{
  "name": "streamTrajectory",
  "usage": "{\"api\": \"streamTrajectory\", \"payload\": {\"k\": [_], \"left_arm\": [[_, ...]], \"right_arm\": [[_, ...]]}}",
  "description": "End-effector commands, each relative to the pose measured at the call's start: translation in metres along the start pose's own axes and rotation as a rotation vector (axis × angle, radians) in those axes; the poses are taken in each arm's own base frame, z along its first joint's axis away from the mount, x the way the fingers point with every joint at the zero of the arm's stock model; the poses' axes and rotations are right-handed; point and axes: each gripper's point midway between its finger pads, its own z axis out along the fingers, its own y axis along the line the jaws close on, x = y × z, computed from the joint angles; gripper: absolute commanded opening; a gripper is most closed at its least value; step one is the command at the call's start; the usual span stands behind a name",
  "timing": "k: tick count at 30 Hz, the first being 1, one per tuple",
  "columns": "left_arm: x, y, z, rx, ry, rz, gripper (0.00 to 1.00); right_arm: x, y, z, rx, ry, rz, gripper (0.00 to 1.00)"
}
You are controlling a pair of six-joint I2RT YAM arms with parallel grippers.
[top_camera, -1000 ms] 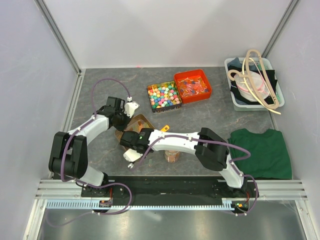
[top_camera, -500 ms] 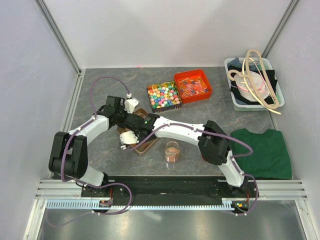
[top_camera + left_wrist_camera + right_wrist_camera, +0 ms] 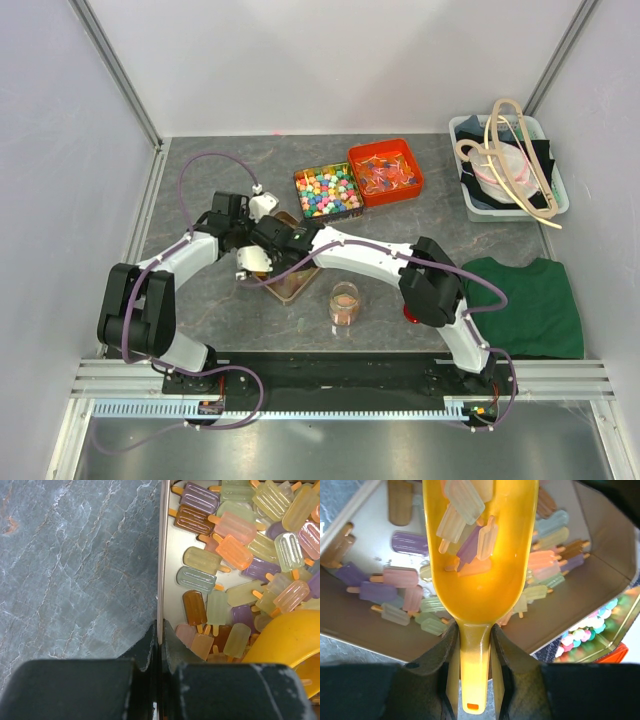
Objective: Pack the candies
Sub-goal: Scoop the fake candies from the storage box, then place the fake candies in the packing bottle.
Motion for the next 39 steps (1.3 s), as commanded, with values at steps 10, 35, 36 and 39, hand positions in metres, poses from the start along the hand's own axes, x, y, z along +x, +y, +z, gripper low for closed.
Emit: {"api": "streamTrajectory", "payload": {"k": [10,35,36,39], "left_arm": [[-0.027,0.004,0.0,-0.012,-0.1,-0.009,0.02],[-0.004,0.024,0.005,0.004,-0.029,-0.097,0.02],[-0.004,0.026,0.004,0.005,-0.031,-0.089,0.02],[-0.002,0.03,0.001,0.014,-0.019,-0.091,0.02]], "right_arm": [[0.028,-0.044,-0.061,0.052,-0.091,0.066,0.0],[0.152,0.011,-0.189,0.019,0.035,0.014,0.0],[0.156,0.013,-0.193,0.024,0.041,0.013,0.0],[0.172,0.023,-0.205,0.022,0.082,-0.008,0.0]]}}
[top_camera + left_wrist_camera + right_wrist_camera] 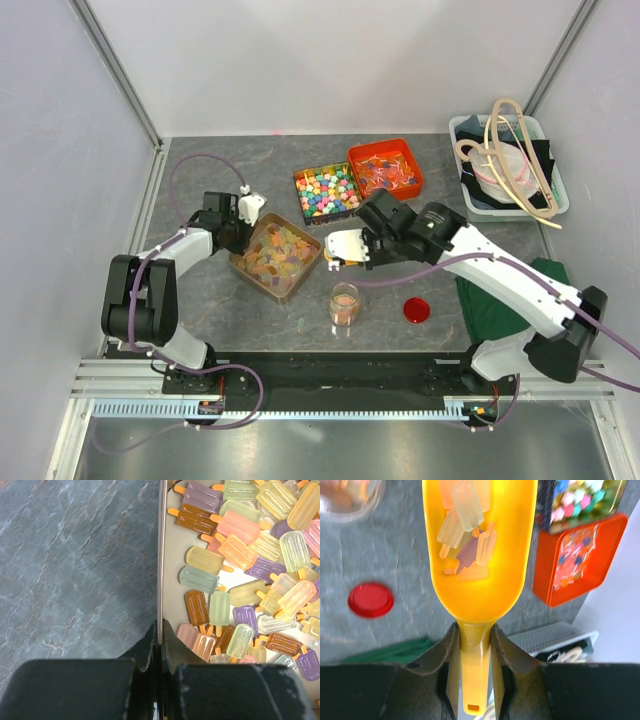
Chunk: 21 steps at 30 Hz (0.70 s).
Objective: Pack the candies
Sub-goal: Place the fake candies in the packing bottle.
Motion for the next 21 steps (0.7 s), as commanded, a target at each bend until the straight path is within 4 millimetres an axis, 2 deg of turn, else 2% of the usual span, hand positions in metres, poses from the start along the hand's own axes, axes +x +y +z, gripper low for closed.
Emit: {"api": "streamTrajectory", "payload": {"k": [1,4,7,15,21], "left_arm": [[-0.029,0.012,-0.009,0.02,-0.079,-0.006,0.02],[-0.028,0.016,-0.011,0.023,-0.068,-0.015,0.02],[-0.029,0.019,-0.012,0.02,-0.061,-0.026,0.02],[-0.027,0.019,-0.013,0.02,-0.05,-0.034,0.02],[-0.024,0.016,-0.012,0.032,-0.048,-0.038,0.02]], "right_arm": [[0.028,0.017,-0.022,-0.012,0.07,-0.046,0.0],[0.043,0.026,-0.028,-0.019,0.132,-0.079,0.0],[0.047,0.029,-0.033,-0.003,0.167,-0.116,0.0],[0.031,0.038,-0.033,0.038,0.23,-0.217,0.0],[0.03,0.034,-0.028,0.076,0.302,-0.281,0.0]]}}
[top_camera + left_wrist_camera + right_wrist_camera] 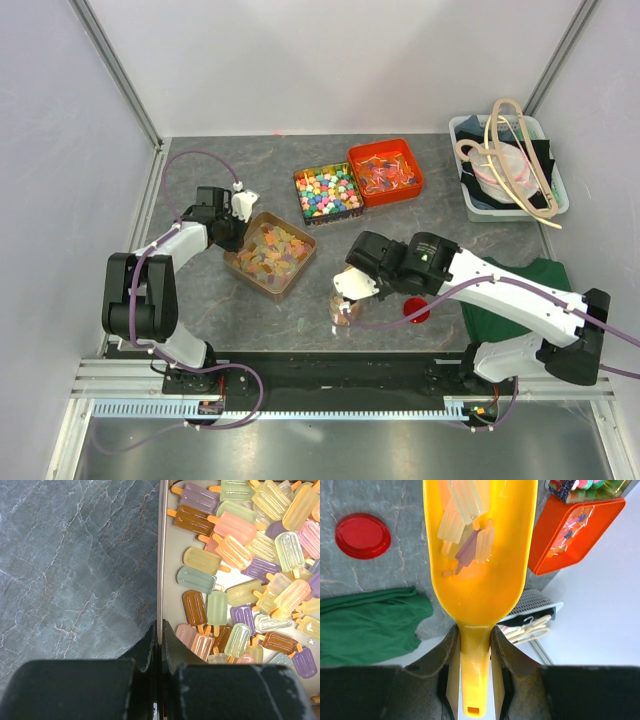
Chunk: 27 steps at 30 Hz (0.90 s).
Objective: Pack the candies
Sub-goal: Place the fake candies in the packing bottle.
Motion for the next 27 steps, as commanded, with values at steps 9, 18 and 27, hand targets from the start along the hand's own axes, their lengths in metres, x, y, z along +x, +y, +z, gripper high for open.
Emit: {"api": "streamTrajectory", "payload": {"k": [9,18,27], "left_arm": [[-0.029,-0.002,-0.004,0.038,-0.102,0.015,0.02],[-0.027,-0.003,-0.003,0.042,-0.103,0.01,0.02],[-0.026,-0.002,-0.002,0.042,-0.107,0.009,0.02]], "right_arm": [[0.001,-0.012,0.0,0.115,0.169,-0.118,0.0],[-0.007,-0.014,-0.007,0.157,0.211,-0.191,0.0],[-0.012,-0.013,-0.012,0.197,0.252,-0.254,0.0]]}}
